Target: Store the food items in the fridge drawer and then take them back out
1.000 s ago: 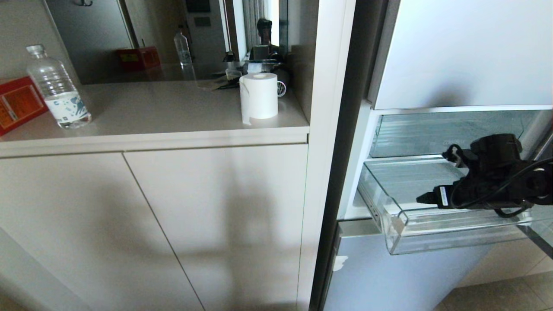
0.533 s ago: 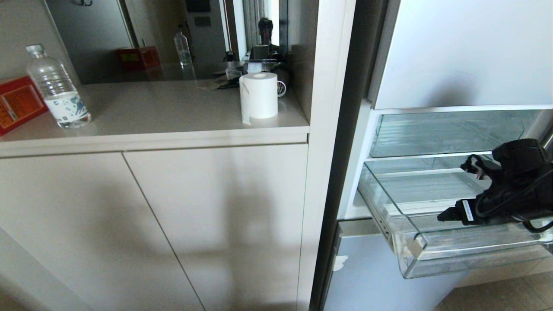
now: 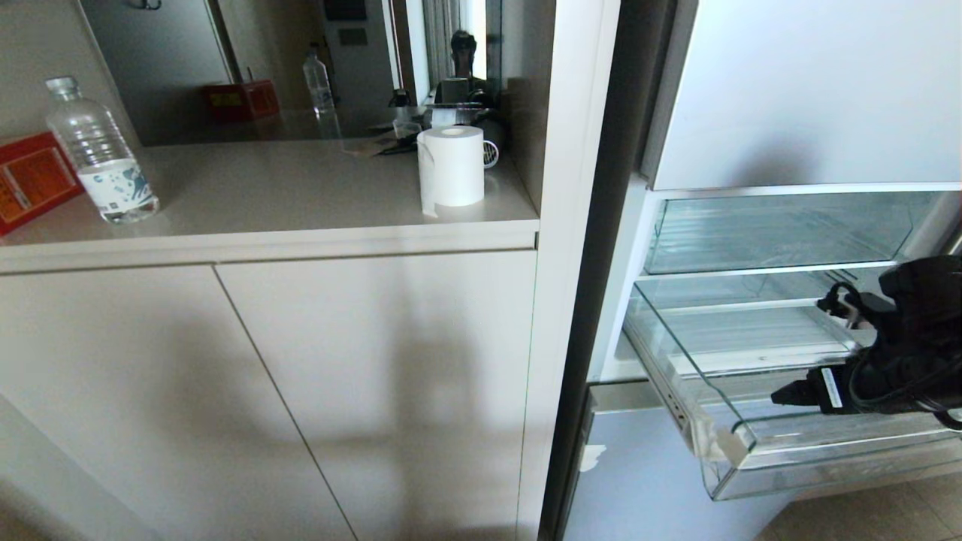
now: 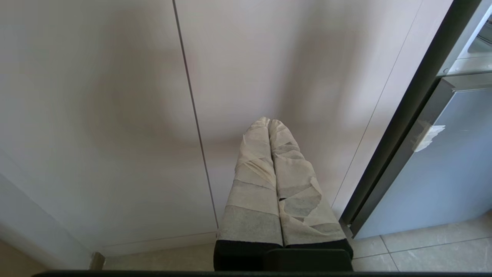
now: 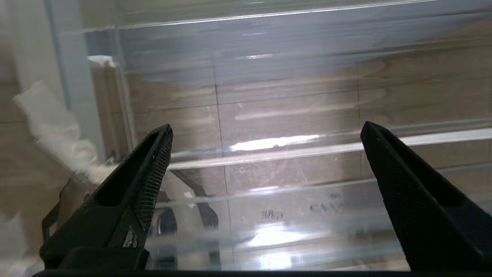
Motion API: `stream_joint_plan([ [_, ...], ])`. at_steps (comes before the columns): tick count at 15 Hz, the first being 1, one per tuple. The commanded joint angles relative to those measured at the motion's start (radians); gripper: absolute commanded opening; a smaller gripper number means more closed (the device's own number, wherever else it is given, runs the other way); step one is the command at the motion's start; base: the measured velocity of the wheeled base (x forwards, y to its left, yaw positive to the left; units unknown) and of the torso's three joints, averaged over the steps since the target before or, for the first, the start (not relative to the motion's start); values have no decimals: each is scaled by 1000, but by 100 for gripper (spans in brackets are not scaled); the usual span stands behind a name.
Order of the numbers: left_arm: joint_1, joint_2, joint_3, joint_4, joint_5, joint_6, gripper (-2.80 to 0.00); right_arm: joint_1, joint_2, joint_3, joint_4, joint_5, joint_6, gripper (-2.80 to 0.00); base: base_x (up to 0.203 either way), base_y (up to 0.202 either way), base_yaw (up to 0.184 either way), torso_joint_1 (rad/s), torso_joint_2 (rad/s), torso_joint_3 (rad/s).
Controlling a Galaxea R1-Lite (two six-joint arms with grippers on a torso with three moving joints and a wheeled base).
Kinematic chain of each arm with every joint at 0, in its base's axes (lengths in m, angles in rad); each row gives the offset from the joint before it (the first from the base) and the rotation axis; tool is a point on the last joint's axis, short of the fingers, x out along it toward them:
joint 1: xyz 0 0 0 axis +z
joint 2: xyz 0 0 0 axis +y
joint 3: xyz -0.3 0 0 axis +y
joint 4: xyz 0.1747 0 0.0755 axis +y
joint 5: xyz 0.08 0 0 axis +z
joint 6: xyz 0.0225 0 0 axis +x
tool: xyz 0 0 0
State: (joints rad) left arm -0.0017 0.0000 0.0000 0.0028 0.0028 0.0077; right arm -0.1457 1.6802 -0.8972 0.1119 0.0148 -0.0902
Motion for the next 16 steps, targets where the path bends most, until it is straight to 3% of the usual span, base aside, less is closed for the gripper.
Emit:
stream_joint_plan([
  [1, 0, 2, 0, 0, 0, 0, -280, 0, -51, 44, 0, 3, 5, 0, 0, 0, 0, 0, 0, 0],
  [4, 0, 2, 0, 0, 0, 0, -280, 8, -38, 38, -129, 19, 16, 0, 0, 0, 0, 0, 0, 0],
  [7, 0, 2, 0, 0, 0, 0, -280, 35, -70, 34, -317, 17, 97, 0, 0, 0, 0, 0, 0, 0],
  [12, 0, 2, 0, 0, 0, 0, -280, 38, -334, 68, -337, 18, 109, 0, 0, 0, 0, 0, 0, 0],
  [13, 0, 2, 0, 0, 0, 0, -280, 39, -404, 89, -336, 18, 108, -280, 0, 0, 0, 0, 0, 0],
  [16, 0, 2, 0, 0, 0, 0, -280, 59, -654, 197, -333, 20, 105, -280, 0, 0, 0, 0, 0, 0],
])
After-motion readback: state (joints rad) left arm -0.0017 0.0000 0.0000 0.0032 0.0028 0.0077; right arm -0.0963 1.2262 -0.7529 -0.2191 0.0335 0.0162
